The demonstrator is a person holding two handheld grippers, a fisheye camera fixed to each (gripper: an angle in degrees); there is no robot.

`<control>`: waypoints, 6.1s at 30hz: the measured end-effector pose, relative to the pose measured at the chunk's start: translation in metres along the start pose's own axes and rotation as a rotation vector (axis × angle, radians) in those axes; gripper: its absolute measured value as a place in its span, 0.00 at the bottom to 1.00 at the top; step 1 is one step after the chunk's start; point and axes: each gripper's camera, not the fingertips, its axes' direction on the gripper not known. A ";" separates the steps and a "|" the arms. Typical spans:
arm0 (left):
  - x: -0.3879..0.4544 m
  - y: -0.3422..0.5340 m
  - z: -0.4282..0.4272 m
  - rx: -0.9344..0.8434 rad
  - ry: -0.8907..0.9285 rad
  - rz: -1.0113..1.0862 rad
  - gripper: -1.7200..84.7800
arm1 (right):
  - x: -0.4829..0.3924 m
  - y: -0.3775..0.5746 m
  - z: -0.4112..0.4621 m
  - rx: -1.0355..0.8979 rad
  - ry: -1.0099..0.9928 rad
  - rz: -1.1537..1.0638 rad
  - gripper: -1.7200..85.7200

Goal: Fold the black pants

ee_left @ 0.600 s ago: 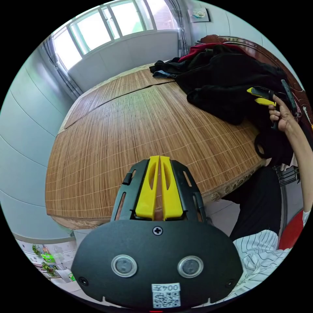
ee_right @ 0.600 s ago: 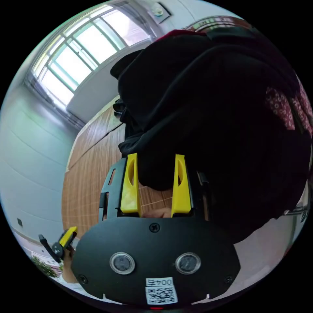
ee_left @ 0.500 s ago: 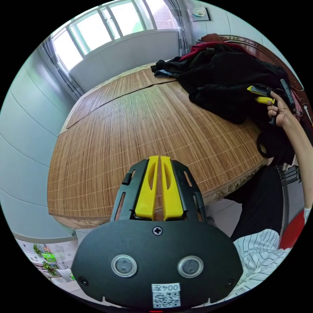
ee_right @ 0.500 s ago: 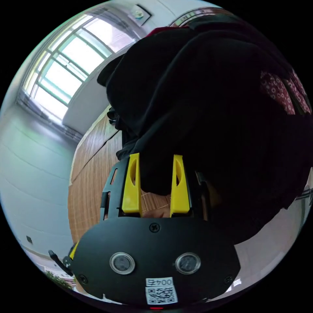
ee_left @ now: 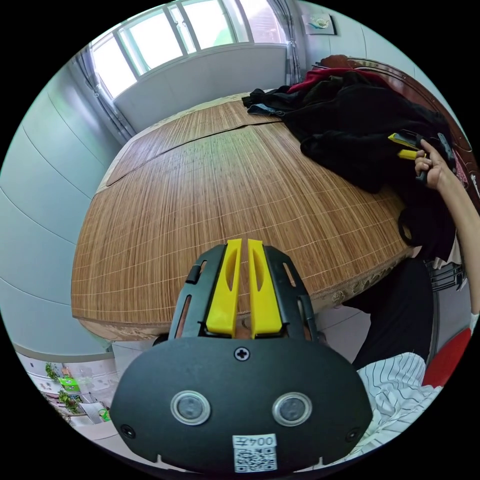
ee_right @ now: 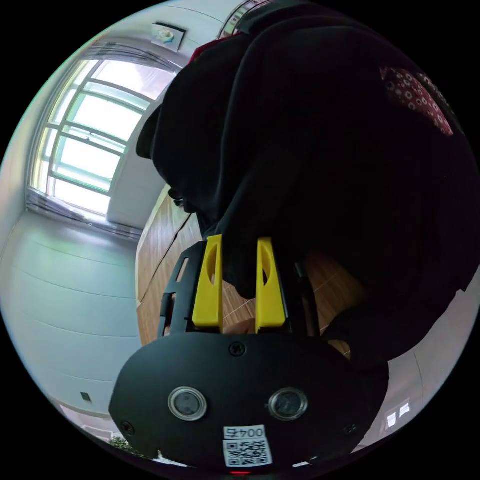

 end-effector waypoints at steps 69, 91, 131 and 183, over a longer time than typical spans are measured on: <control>-0.034 -0.013 0.023 -0.045 0.251 0.147 0.19 | -0.144 0.399 0.072 -0.212 0.353 -1.213 0.15; 0.048 -0.041 0.098 -0.169 0.092 0.373 0.22 | -0.078 0.256 0.014 0.113 0.800 -0.967 0.23; -0.240 -0.029 0.046 -0.111 -0.125 -0.126 0.11 | -0.233 0.345 0.254 -0.286 0.579 -1.257 0.08; -0.303 -0.113 0.052 -0.167 -0.083 -0.207 0.13 | -0.206 0.327 0.323 -0.259 0.542 -1.067 0.10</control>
